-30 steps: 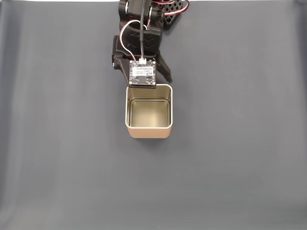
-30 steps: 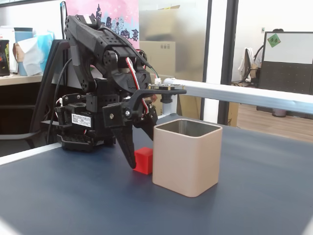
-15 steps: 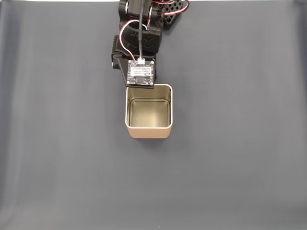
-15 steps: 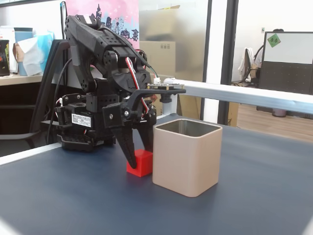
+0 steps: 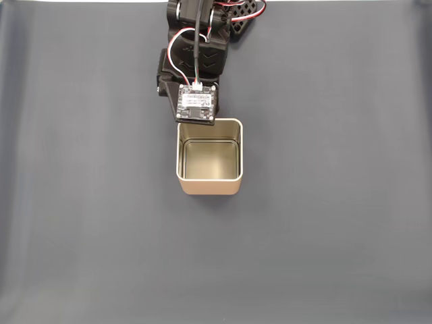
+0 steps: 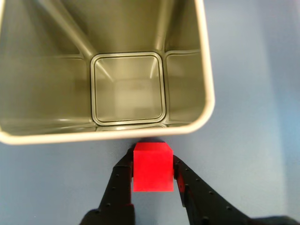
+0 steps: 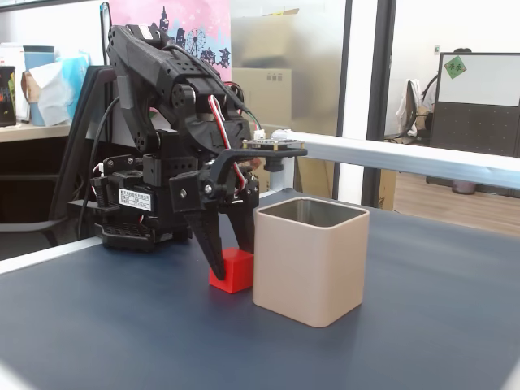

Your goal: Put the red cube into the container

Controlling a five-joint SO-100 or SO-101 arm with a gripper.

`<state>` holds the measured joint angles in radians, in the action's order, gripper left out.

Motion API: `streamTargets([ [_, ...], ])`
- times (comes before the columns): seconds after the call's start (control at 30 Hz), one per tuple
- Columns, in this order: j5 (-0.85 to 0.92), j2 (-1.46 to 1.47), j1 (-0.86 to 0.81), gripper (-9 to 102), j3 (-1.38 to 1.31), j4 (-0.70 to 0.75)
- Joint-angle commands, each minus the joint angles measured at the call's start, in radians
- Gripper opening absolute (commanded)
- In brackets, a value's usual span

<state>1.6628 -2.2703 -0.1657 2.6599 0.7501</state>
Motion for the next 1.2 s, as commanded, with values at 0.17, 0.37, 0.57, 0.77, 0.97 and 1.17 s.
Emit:
streamTargets([
  [0.17, -0.028, 0.023, 0.003, 0, -0.029, 0.005],
  [0.37, -0.028, -0.014, 0.011, 0, -0.026, 0.017],
  [0.57, -0.02, -0.049, 0.025, 0, -0.048, 0.074],
  [0.77, -0.044, -0.124, 0.064, 0, -0.12, 0.224],
  [0.97, -0.035, -0.206, 0.075, 0, -0.196, 0.367],
  [1.17, -0.035, -0.249, 0.101, 0, -0.298, 0.502],
])
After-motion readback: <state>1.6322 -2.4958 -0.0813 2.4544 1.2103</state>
